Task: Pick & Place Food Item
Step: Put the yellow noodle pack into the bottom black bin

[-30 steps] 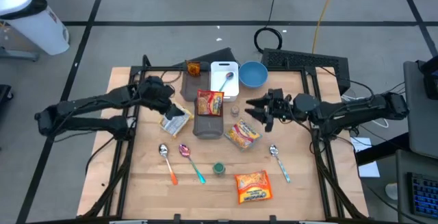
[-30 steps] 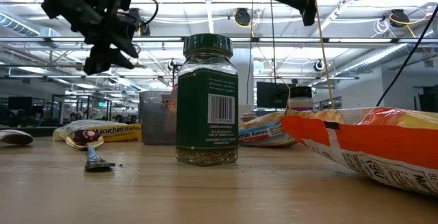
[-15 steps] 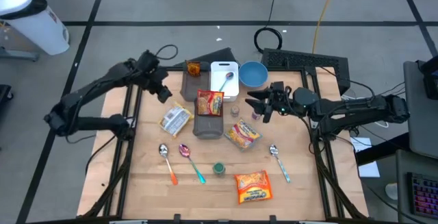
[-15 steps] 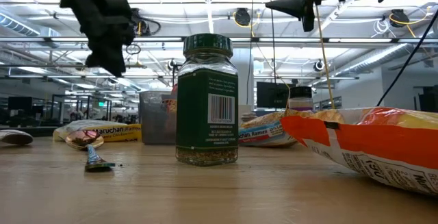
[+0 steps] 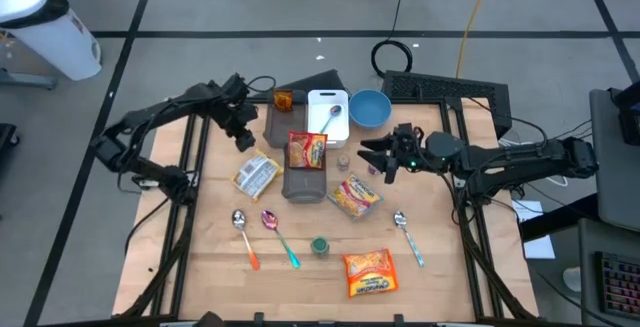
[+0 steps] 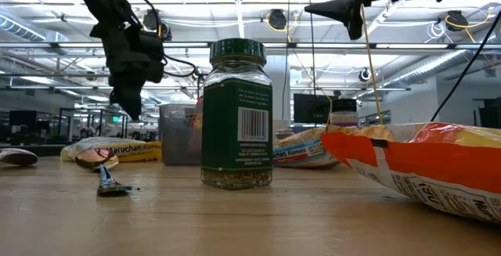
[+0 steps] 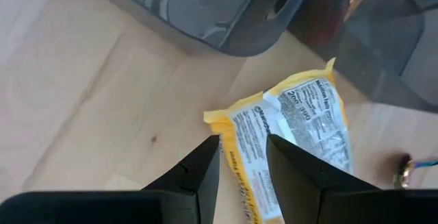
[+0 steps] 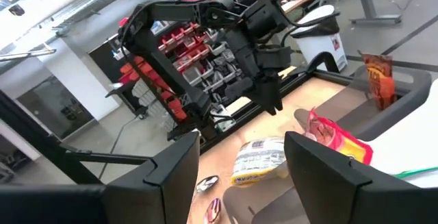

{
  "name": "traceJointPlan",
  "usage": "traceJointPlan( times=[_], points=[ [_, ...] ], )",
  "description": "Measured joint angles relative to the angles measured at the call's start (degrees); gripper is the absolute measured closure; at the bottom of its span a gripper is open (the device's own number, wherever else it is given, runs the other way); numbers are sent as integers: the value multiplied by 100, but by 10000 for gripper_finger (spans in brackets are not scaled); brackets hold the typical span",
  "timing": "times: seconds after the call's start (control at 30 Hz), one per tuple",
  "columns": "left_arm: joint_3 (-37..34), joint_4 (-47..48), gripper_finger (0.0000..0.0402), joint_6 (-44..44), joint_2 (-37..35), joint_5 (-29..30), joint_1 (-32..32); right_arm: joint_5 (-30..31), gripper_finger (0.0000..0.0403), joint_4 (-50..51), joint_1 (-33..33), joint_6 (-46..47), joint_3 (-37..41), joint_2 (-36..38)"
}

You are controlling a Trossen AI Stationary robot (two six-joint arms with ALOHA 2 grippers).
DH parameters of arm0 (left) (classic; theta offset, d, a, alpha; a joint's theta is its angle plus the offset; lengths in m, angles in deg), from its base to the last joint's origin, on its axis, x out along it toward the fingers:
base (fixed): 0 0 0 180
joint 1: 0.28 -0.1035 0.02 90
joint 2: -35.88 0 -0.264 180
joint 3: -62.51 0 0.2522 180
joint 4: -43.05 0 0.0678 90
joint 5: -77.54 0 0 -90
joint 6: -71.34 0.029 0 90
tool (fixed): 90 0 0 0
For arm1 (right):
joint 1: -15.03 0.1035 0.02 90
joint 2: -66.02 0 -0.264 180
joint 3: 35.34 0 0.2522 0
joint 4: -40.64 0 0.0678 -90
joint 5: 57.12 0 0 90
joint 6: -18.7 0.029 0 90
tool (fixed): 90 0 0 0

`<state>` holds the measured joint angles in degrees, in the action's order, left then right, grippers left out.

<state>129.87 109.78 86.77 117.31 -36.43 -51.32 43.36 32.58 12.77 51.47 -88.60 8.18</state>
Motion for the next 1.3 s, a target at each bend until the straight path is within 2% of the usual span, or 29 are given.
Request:
traceJointPlan(
  times=[0.43,0.83,1.3],
  points=[
    [2,-411,275,680,438,50,7,31,195,36,0,63,0,1],
    [2,-391,275,712,1140,-45,58,39,195,107,0,66,0,1],
    [1,-510,275,845,1386,-55,277,48,195,122,-2,66,0,1]
  ],
)
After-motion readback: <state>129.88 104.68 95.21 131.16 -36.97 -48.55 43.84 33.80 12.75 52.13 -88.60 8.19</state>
